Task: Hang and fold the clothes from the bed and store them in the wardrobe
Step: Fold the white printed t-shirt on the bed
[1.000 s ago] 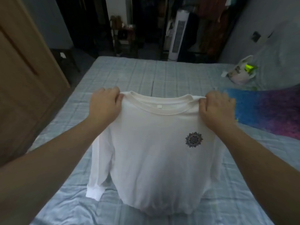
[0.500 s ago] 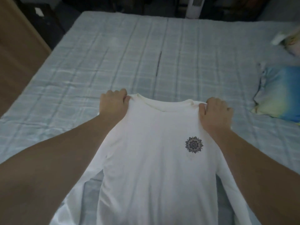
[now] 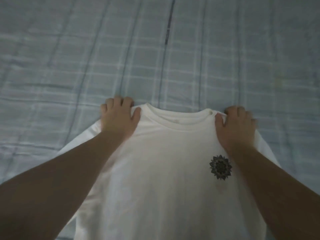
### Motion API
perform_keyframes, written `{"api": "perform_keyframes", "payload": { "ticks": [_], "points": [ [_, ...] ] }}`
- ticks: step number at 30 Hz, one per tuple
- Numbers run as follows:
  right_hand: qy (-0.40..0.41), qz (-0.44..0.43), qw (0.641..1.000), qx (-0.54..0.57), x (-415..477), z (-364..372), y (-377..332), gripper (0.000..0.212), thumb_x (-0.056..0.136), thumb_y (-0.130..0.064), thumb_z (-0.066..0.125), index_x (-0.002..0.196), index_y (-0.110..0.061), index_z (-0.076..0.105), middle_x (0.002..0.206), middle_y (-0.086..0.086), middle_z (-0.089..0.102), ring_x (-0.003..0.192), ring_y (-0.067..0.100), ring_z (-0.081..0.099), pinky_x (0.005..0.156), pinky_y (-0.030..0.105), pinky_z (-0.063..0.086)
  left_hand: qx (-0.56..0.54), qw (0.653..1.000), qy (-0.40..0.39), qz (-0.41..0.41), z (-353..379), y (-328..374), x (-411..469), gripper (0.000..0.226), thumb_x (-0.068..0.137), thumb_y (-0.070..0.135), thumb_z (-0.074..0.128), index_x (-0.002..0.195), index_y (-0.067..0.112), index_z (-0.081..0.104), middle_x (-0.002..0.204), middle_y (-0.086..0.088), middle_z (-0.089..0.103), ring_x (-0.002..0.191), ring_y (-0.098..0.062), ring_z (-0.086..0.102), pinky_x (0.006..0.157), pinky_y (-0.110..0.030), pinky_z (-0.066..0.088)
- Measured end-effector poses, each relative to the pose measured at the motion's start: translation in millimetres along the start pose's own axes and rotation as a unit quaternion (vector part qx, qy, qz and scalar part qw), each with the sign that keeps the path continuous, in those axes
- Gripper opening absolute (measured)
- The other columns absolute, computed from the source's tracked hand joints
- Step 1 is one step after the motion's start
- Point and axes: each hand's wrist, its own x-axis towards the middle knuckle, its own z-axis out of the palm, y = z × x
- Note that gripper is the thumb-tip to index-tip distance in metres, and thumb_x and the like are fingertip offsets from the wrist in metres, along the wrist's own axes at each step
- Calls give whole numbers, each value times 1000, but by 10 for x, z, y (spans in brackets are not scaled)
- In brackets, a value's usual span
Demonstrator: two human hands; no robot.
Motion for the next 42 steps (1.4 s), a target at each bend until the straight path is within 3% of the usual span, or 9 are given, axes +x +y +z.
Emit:
{"api": "perform_keyframes", "payload": {
  "ticks": [9,13,20,24,30,32,35,38,42],
  "points": [
    [-81,6,996,-33,-12,-383,-85,43,98,-44,32,118,-11,50,118,17,54,107,37,49,93,51,37,29,995,-100,-2,-435,117,3,42,97,51,37,117,17,52,117,-15,54,107,-37,49,89,-49,35],
    [-11,-21,999,29,-319,-742,-186,41,99,-34,40,128,-8,51,131,20,53,120,38,48,103,53,36,-46,997,-58,34,-811,176,-311,43,99,40,40,132,12,49,133,-15,53,123,-36,46,101,-49,34],
    [-9,-89,987,134,-1861,-1142,-249,50,100,-29,39,147,-10,40,157,13,34,146,33,28,115,53,26,-143,983,-54,106,-1316,94,-1793,50,102,24,35,148,8,41,153,-18,40,144,-36,33,116,-50,28],
    [-72,-70,981,165,-3182,-1228,-74,55,100,-25,39,153,-12,29,162,11,23,151,29,17,120,53,19,-180,976,-116,44,-1394,-104,-3023,54,98,21,31,150,8,38,156,-18,35,147,-35,26,121,-46,19],
    [-151,73,972,164,-4872,-1407,289,56,94,-18,42,149,-8,37,158,18,30,146,34,26,118,52,21,-254,946,-166,-112,-1487,-409,-4806,58,94,11,57,147,6,36,156,-21,26,144,-37,26,117,-49,29],
    [-150,135,963,179,-5158,-1437,412,58,92,-16,46,148,-4,38,155,22,32,143,35,29,118,47,23,-312,909,-166,-221,-1552,-454,-5118,64,93,17,63,147,10,31,149,-13,31,133,-27,37,108,-39,39],
    [-136,289,904,286,-5307,-1461,455,63,87,-12,55,146,0,37,147,23,40,137,33,37,117,38,26,-369,844,-176,-348,-1628,-473,-5211,60,90,31,68,140,15,39,114,2,52,93,2,54,81,-15,46],
    [-115,386,852,335,-5229,-1493,451,50,81,-19,59,128,-1,51,117,17,58,110,32,57,89,28,43,-342,820,-261,-378,-1624,-497,-5107,45,84,41,71,115,14,53,85,6,60,75,-7,60,57,-23,43],
    [-193,466,780,370,-5108,-1490,542,42,83,-21,62,121,-2,57,104,10,65,86,25,62,74,29,44,-328,816,-337,-336,-1620,-598,-5059,32,89,35,65,108,9,63,95,-7,67,87,-29,63,77,-42,54]
  ]
}}
